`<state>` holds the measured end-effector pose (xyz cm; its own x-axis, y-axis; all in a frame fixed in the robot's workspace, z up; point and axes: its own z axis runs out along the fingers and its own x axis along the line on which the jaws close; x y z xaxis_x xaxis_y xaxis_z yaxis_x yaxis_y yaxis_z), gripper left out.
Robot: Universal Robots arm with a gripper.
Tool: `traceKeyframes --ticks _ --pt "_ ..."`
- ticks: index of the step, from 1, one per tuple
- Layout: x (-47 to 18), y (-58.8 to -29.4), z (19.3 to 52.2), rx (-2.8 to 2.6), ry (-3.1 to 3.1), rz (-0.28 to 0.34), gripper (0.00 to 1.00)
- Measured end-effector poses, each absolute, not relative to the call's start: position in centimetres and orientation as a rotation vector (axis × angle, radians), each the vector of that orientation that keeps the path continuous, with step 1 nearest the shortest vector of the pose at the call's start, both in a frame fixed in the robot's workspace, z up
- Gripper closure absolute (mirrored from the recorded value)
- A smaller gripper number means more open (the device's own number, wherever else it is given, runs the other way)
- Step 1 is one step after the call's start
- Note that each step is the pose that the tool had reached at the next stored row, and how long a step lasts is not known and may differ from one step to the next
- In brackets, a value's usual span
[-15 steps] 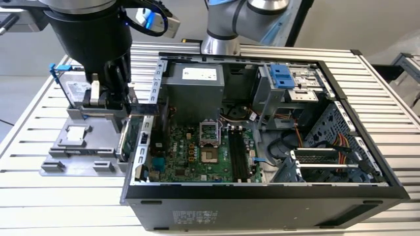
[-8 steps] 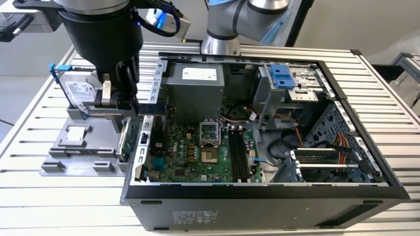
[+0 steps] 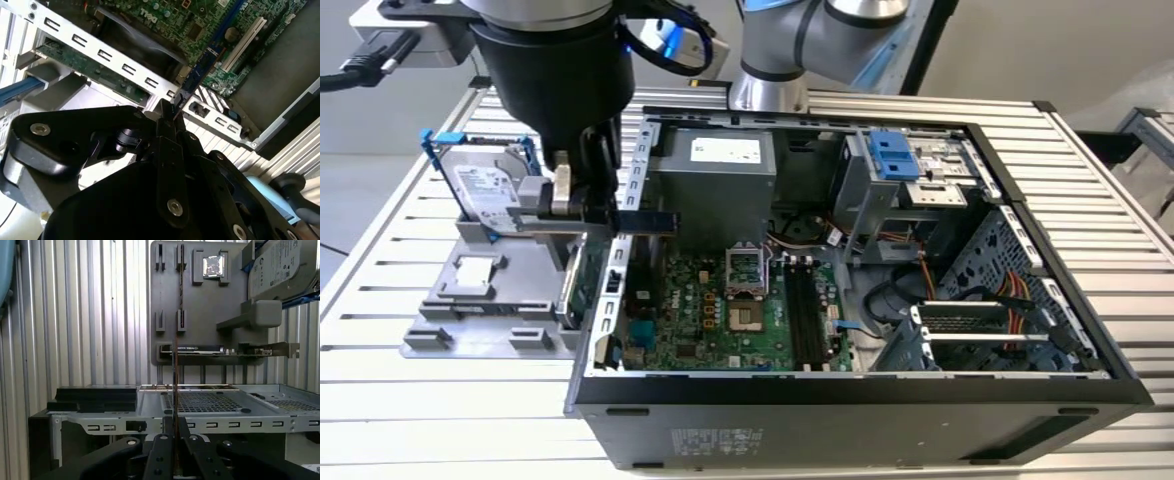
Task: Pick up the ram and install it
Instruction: 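Pick up the ram and move it above insertion slot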
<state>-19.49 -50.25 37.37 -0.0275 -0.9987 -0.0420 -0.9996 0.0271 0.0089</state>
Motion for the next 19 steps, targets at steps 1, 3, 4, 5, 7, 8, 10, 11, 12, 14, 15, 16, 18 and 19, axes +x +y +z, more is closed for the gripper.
traceKeyframes --ticks 1,3,4,5,7,8,10,11,12,14,15,16,18,19 --pt "-19.3 -50.3 37.4 -2.174 2.234 0.056 1.0" --pt "-19.0 -50.3 37.4 -2.174 2.234 0.056 1.0" --pt "-18.8 -50.3 37.4 -2.174 2.234 0.056 1.0" --pt "-18.7 -50.3 37.4 -2.174 2.234 0.056 1.0" --pt "-18.4 -50.3 37.4 -2.174 2.234 0.056 1.0" --pt "-18.2 -50.3 37.4 -2.174 2.234 0.056 1.0" --pt "-17.8 -50.3 37.4 -2.174 2.234 0.057 1.0" --pt "-17.6 -50.3 37.4 -2.174 2.235 0.057 1.0" --pt "-17.5 -50.3 37.4 -2.174 2.235 0.057 1.0" --pt "-17.1 -50.3 37.4 -2.174 2.235 0.057 1.0" --pt "-16.9 -50.3 37.4 -2.174 2.235 0.057 1.0" --pt "-16.7 -50.3 37.4 -2.175 2.235 0.057 1.0" --pt "-16.4 -50.3 37.4 -2.175 2.235 0.057 1.0" --pt "-16.2 -50.3 37.4 -2.175 2.235 0.058 1.0"
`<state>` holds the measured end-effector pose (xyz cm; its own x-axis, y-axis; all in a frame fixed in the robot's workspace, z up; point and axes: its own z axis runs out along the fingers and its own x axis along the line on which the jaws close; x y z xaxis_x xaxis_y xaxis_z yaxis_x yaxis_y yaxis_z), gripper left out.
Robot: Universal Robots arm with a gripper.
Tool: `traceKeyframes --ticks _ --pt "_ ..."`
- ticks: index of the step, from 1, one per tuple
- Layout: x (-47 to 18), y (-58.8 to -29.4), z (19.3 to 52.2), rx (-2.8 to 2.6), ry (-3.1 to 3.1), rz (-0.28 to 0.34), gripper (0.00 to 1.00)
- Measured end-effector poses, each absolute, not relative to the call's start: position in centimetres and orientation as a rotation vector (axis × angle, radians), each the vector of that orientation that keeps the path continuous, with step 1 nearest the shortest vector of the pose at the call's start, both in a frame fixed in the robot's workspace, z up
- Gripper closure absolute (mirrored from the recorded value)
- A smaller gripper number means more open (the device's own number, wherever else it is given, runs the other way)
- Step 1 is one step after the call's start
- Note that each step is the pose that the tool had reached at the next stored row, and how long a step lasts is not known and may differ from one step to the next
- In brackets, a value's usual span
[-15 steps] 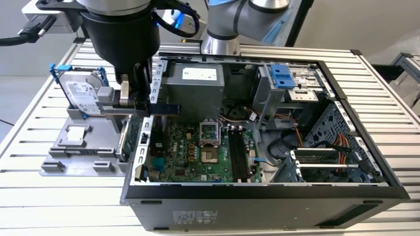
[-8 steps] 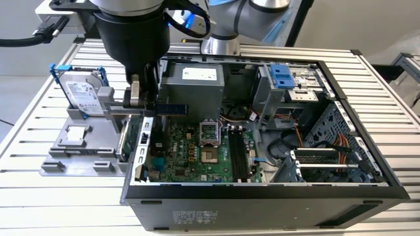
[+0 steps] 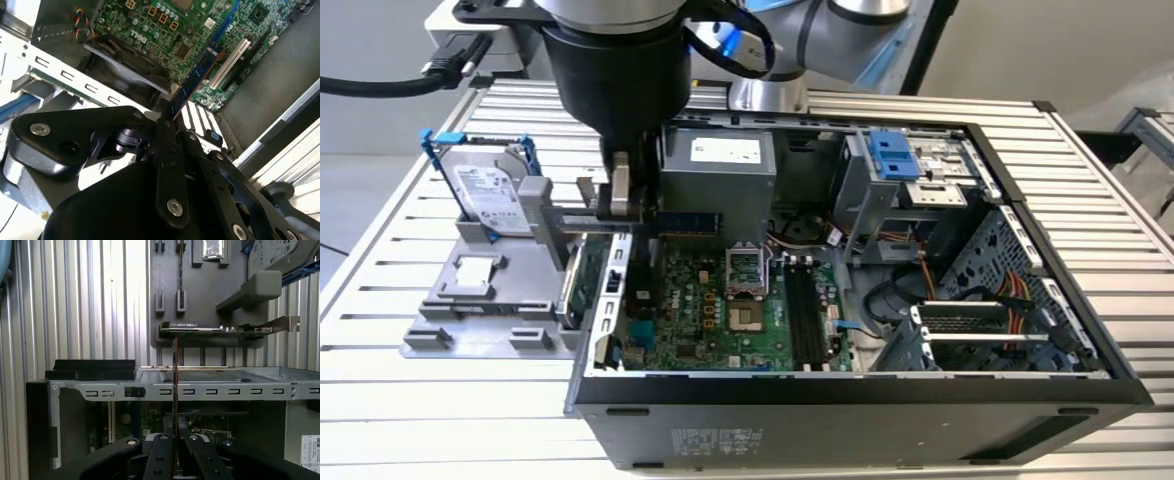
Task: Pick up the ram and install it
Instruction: 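Pick up the ram and move it above insertion slot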
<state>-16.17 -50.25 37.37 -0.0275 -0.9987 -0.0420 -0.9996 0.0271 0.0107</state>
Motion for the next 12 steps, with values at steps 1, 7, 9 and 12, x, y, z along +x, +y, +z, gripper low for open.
traceKeyframes --ticks 1,7,9,12 --pt "-16.0 -50.3 37.4 -2.175 2.235 0.058 1.0" --pt "-14.8 -50.3 37.4 -2.175 2.235 0.058 1.0" --pt "-14.5 -50.3 37.4 -2.175 2.236 0.059 1.0" --pt "-13.9 -50.3 37.4 -2.175 2.236 0.059 1.0"
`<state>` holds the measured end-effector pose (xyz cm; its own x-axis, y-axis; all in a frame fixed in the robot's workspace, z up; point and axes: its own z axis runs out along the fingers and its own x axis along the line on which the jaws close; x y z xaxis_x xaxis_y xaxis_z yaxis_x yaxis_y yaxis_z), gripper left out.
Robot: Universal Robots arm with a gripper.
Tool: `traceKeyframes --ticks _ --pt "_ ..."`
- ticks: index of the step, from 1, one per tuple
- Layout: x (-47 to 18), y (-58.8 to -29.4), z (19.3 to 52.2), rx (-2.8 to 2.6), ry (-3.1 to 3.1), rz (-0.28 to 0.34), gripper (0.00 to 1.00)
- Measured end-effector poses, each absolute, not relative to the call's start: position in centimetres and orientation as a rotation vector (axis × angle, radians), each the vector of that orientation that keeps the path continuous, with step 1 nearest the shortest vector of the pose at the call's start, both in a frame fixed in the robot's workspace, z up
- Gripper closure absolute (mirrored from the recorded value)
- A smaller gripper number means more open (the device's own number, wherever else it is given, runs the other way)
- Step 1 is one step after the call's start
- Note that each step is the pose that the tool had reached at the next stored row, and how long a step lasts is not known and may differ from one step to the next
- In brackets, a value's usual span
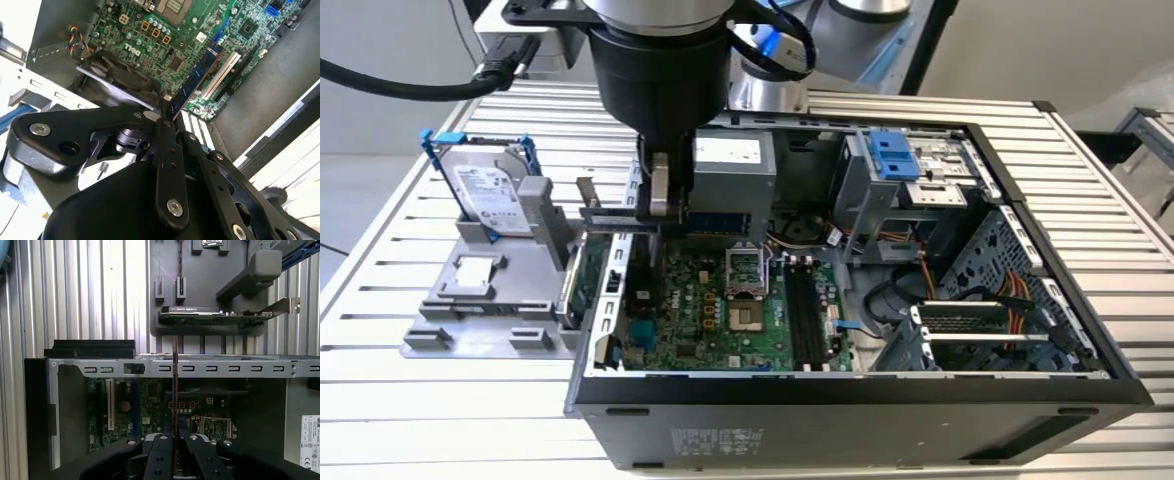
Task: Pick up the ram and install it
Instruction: 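Pick up the ram and move it above insertion slot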
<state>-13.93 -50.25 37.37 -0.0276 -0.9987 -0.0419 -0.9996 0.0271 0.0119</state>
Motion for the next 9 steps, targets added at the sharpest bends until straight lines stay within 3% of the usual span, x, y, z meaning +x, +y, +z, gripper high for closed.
traceKeyframes --ticks 9 --pt "-12.4 -50.3 37.4 -2.176 2.236 0.06 1.0"
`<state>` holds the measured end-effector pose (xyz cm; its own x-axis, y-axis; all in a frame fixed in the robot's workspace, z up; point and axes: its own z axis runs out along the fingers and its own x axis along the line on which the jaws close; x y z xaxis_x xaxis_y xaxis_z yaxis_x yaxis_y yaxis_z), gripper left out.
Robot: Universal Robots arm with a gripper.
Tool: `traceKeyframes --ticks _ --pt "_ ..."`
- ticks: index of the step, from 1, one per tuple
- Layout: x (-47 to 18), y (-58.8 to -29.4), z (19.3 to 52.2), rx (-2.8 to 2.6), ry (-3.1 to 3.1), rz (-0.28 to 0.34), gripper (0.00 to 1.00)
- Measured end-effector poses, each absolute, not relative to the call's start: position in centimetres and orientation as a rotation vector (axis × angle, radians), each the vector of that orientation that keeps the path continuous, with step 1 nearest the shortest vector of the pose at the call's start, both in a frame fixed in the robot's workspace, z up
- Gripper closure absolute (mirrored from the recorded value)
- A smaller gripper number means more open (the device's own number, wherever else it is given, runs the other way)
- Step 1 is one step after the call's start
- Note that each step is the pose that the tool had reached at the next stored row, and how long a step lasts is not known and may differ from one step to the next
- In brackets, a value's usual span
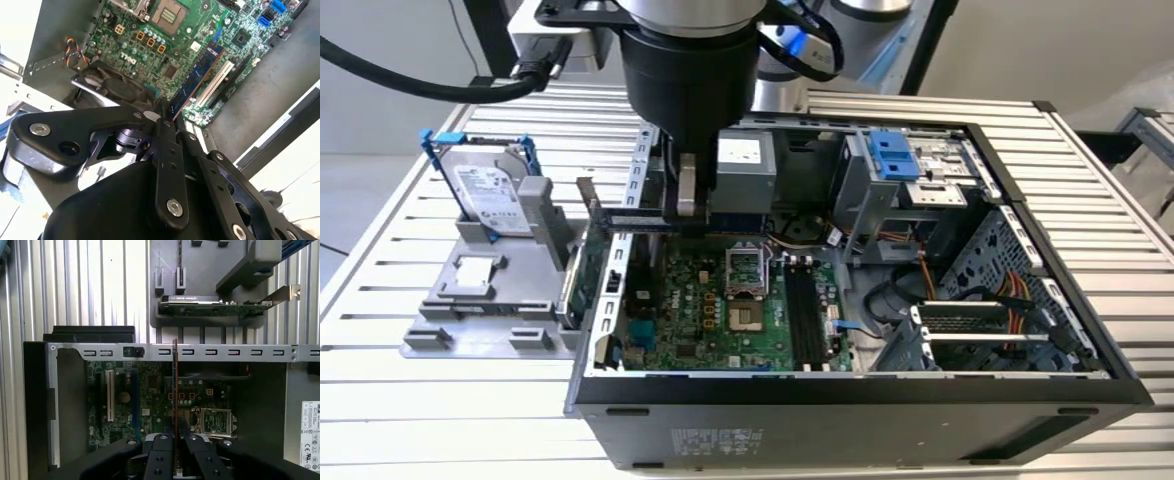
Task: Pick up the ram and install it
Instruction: 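Pick up the ram and move it above insertion slot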
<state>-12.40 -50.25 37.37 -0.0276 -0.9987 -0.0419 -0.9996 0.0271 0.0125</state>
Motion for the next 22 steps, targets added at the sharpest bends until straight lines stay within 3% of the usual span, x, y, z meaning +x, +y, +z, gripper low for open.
traceKeyframes --ticks 22 --pt "-8.5 -50.3 37.4 -2.176 2.237 0.061 1.0"
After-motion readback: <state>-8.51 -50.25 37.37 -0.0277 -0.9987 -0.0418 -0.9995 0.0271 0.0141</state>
